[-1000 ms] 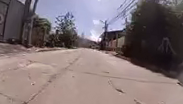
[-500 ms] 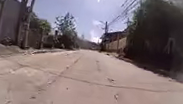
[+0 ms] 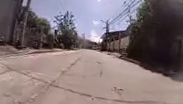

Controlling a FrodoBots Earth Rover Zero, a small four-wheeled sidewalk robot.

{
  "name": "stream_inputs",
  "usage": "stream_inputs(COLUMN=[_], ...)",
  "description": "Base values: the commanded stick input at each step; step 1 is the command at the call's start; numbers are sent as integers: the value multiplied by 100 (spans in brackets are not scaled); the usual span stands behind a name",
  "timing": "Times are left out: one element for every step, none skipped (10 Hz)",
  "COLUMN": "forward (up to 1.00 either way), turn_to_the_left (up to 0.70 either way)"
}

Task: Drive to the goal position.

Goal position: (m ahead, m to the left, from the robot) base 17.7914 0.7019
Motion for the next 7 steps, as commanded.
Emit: stream_inputs(forward=[100, 100, 100, 100, 100, 100, 100], turn_to_the_left=[0, 0, 0, 0, 0, 0, -7])
